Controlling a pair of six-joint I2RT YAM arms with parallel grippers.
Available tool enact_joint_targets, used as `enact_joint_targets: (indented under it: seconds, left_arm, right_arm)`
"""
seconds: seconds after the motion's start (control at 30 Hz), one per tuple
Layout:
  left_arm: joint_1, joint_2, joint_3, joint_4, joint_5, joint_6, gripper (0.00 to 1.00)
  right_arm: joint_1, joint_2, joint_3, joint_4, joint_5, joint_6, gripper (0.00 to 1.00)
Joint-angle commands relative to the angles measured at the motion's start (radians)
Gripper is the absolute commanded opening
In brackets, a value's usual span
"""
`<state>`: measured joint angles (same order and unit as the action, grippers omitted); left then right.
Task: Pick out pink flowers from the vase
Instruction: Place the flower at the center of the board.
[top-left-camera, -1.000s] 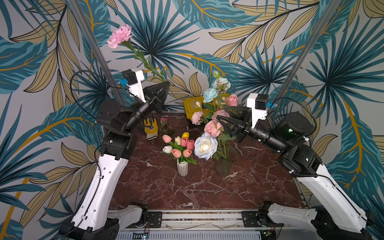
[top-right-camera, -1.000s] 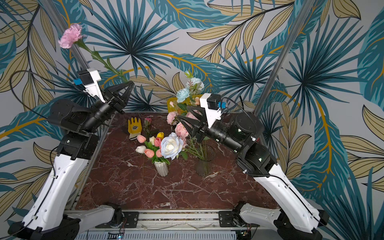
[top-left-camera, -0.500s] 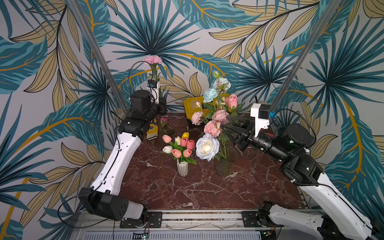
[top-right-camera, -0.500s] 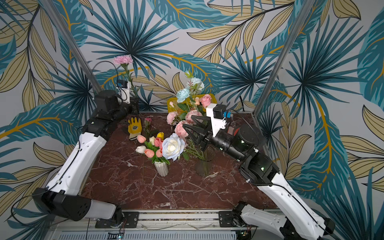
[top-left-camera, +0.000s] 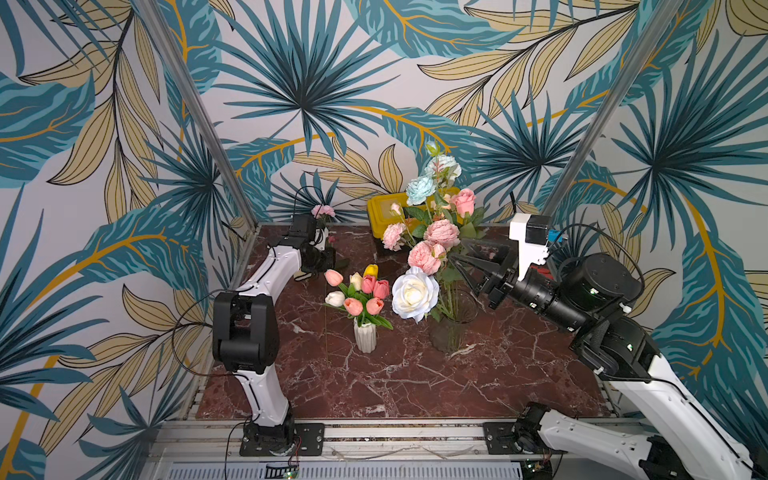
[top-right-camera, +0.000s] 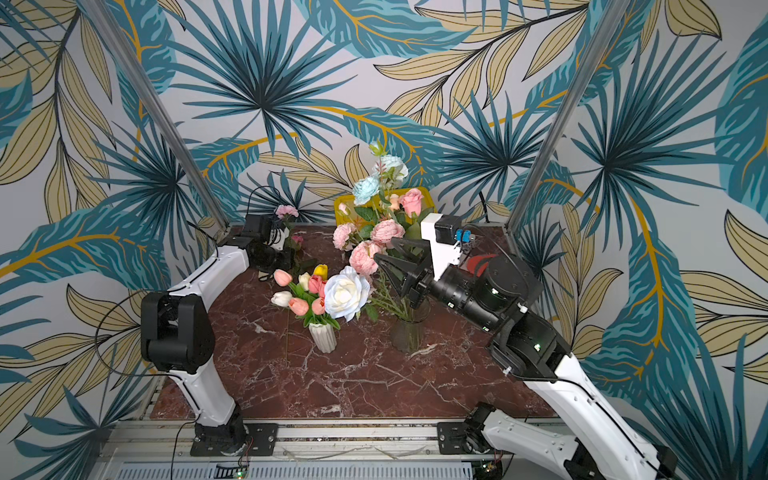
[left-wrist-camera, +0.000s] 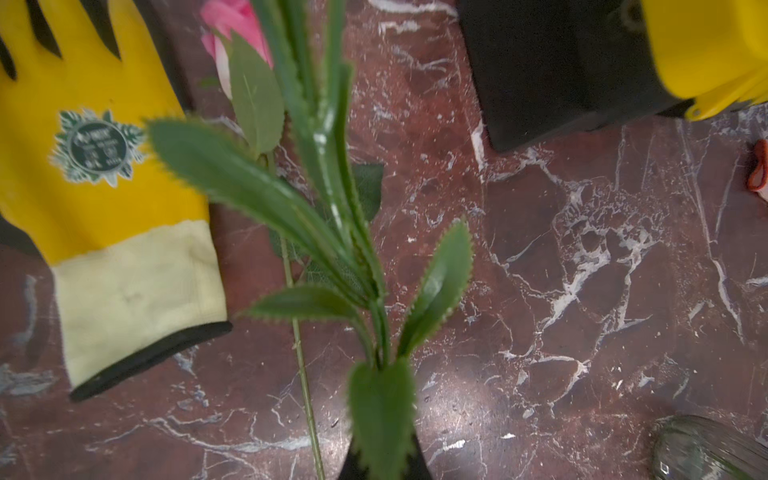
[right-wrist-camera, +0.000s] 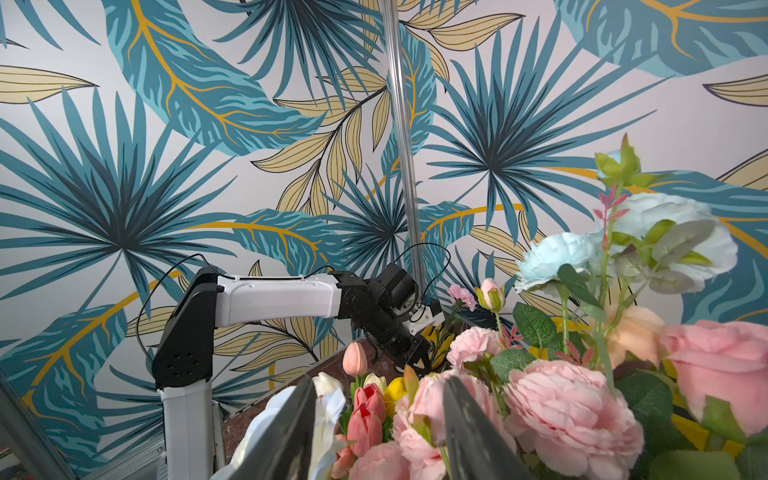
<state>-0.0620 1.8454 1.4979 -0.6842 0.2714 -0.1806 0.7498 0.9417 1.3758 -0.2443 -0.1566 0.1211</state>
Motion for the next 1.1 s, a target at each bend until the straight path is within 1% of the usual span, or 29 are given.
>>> enact_joint_targets:
  seconds: [0.0, 0.17, 0.3, 0.63, 0.7, 0.83, 1.07]
  left_arm:
    - [0.037, 0.015, -0.055, -0.007, 0.042, -0.029, 0.0]
    - [0.06, 0.025, -0.145, 0.018, 0.044, -0.037, 0.0]
    - [0.074, 0.037, -0.201, 0.057, 0.02, -0.037, 0.0]
    - [0.1, 0.126, -0.133, 0.067, 0.011, -0.042, 0.01]
    - [0.099, 0.139, -0.121, 0.066, 0.017, -0.041, 0.03]
    - [0.099, 0.137, -0.115, 0.066, 0.023, -0.043, 0.12]
    - [0.096, 0.053, -0.143, 0.074, 0.022, -0.055, 0.24]
  right_arm:
    - [0.003, -0.004, -0.018, -0.02, 0.007, 0.016, 0.5]
    - [0.004, 0.01, -0.017, -0.022, -0.003, 0.014, 0.5]
    - [0.003, 0.017, -0.036, -0.005, -0.009, 0.02, 0.5]
    - [0.003, -0.004, -0.072, 0.002, -0.005, 0.024, 0.5]
    - [0.003, -0.007, -0.075, -0.001, -0.001, 0.024, 0.5]
    - [0.003, -0.012, -0.075, -0.018, 0.011, 0.013, 0.51]
    - [0.004, -0.034, -0.077, -0.039, 0.038, 0.007, 0.52]
